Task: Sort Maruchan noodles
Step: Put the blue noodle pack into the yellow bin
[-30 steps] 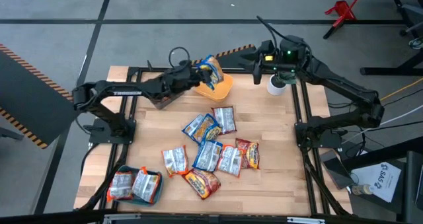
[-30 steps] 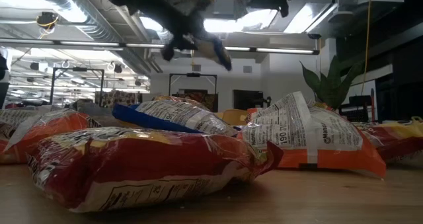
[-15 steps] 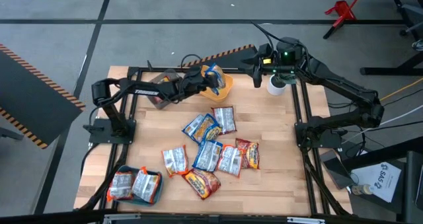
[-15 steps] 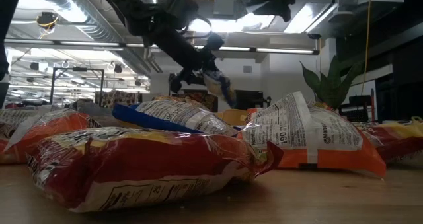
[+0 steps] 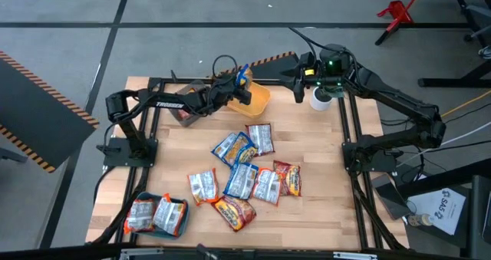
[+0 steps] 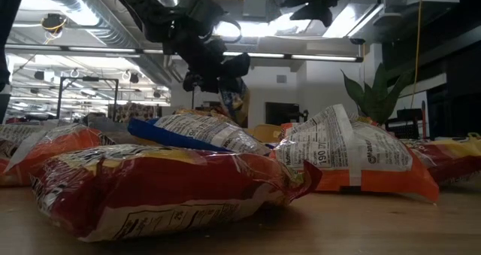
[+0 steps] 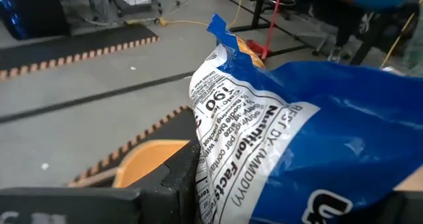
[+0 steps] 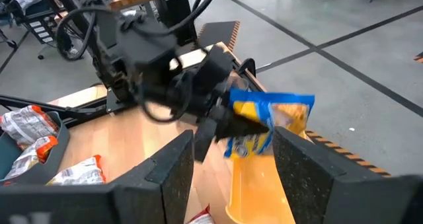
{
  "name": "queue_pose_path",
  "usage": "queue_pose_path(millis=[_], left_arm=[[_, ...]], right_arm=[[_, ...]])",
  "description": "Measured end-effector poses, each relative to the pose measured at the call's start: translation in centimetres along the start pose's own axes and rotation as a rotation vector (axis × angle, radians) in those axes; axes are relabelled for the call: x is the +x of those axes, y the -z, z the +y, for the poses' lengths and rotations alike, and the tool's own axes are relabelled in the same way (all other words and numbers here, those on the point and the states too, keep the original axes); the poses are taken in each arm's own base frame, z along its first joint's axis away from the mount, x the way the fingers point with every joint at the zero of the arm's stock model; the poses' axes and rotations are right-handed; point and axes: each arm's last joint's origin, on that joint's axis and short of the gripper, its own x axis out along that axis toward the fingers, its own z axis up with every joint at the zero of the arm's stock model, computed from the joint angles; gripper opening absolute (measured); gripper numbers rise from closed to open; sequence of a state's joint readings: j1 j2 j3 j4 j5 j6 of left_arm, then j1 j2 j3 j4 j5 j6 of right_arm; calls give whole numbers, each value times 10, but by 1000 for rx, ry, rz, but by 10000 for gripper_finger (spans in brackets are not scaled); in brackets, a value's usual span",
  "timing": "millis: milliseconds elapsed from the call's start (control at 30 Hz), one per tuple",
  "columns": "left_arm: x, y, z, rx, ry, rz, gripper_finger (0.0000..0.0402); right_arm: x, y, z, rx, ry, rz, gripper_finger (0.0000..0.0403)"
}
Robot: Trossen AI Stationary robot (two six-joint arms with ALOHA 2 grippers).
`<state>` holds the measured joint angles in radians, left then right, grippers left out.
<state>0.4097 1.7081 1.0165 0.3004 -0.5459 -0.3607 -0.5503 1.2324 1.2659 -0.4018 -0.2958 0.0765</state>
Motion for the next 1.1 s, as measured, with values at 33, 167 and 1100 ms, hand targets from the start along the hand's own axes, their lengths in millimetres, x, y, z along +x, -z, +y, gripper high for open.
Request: queue_pose_path(millis=[33,167,1100], left_arm=[[2,0,3,21,0,3,145],[10,2,10,136,-4,24,145],[21,46,43,122,0,-139,145]], right_arm=[[0,1,0,2,0,7,191],[0,2,0,7,2,23,191],[0,2,-3,13,89,12,191]])
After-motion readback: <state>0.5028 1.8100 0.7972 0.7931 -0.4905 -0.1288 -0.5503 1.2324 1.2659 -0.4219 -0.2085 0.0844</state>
